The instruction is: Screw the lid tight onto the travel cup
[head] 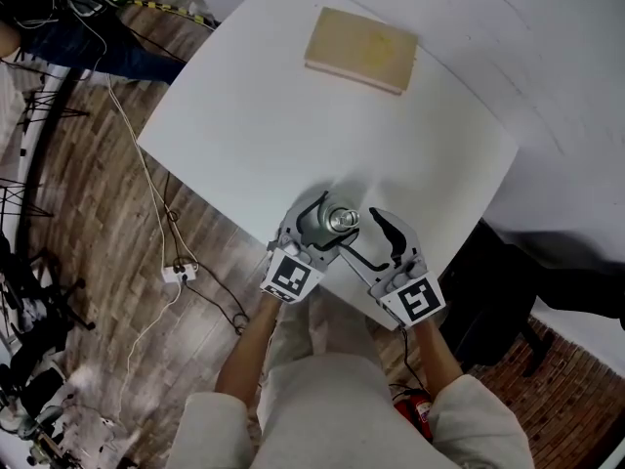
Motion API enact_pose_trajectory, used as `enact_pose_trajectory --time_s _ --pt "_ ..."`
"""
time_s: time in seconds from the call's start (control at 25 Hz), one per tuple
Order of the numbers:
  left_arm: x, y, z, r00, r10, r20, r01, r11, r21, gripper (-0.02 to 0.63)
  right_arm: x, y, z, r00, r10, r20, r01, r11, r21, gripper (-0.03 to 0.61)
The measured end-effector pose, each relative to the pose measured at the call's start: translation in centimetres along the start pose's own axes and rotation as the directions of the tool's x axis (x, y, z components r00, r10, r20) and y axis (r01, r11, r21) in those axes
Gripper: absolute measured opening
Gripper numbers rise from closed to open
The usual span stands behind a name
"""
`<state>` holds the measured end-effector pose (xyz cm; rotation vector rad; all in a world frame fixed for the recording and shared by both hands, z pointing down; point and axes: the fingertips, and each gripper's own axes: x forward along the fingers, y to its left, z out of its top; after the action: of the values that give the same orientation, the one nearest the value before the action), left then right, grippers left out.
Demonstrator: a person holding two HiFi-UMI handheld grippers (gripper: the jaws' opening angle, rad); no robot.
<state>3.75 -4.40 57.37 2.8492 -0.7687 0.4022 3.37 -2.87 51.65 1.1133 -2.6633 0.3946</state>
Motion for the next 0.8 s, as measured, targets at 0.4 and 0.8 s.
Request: enact_pose_trajectory --time_s 0.4,0.8 --pt "0.0 0.0 0.0 1.0 0.001 0.0 -0.001 1.0 0.001 0.35 3.9 1.1 1.5 0.988 0.154 -0.023 -0.156 0.981 -0.118 0.291" --pt "0.1 0.0 -0.1 1.0 -0.002 0.0 0.002 1.0 0.0 0.35 5.3 2.2 1.5 0.937 0.339 -0.085 -0.35 0.91 -0.221 0.298"
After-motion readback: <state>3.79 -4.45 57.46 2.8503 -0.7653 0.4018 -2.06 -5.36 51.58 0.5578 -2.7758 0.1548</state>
